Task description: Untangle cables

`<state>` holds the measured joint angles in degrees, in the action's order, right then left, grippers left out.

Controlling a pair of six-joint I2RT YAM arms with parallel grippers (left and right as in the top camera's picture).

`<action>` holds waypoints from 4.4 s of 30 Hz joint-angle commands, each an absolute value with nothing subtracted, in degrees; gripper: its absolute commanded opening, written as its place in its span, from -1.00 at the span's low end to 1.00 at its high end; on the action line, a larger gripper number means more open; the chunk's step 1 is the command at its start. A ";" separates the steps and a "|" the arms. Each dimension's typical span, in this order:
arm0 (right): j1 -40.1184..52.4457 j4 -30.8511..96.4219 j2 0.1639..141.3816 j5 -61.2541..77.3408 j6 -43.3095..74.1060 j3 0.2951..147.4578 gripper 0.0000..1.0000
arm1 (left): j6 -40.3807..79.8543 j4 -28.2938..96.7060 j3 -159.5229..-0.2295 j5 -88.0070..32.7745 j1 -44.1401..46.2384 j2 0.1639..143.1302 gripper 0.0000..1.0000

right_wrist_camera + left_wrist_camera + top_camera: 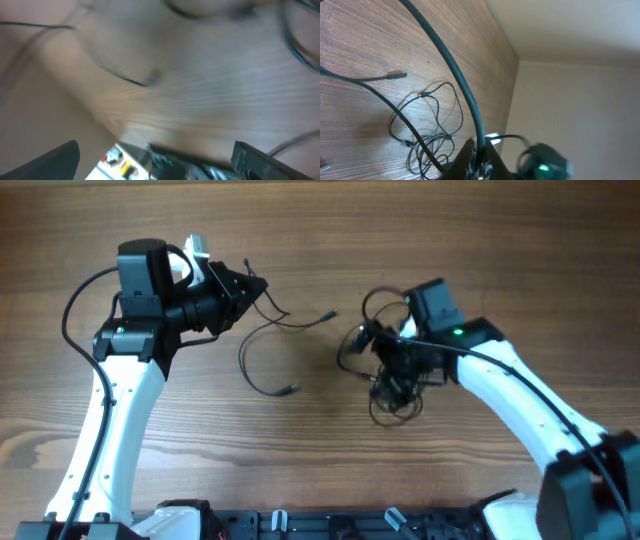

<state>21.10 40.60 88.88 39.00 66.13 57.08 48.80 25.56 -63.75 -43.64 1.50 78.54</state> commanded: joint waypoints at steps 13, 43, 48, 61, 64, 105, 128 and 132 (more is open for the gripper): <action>20.36 49.65 89.03 57.82 89.82 57.12 0.99 | 48.88 25.76 -64.07 -40.84 1.76 78.56 -0.82; 19.11 52.82 108.79 12.51 47.55 104.79 0.99 | 48.90 28.99 -64.07 -40.38 1.76 78.56 -0.77; 18.98 64.03 115.50 5.26 43.81 105.16 1.00 | 48.90 29.26 -64.07 -40.38 1.76 78.54 -0.78; 19.27 87.72 115.33 31.42 45.69 105.14 0.99 | 48.88 29.21 -64.07 -40.36 1.76 78.56 -0.71; 19.27 88.16 115.33 38.89 55.92 105.01 0.99 | 48.88 29.23 -64.07 -40.36 1.76 78.56 -0.70; 38.37 29.30 132.73 0.86 -4.97 102.61 0.99 | 48.42 37.54 -64.07 -20.51 -10.13 78.56 1.00; 37.63 30.52 126.32 -4.93 7.66 107.53 -0.91 | 48.45 39.09 -64.07 -18.35 -10.13 78.56 1.00; 31.75 30.55 113.65 -4.89 8.12 107.57 -0.91 | 48.45 39.09 -64.07 -18.35 -10.13 78.56 1.00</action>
<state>37.06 31.16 127.52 -3.16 5.15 104.47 48.77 39.07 -63.77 -19.27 -9.87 78.54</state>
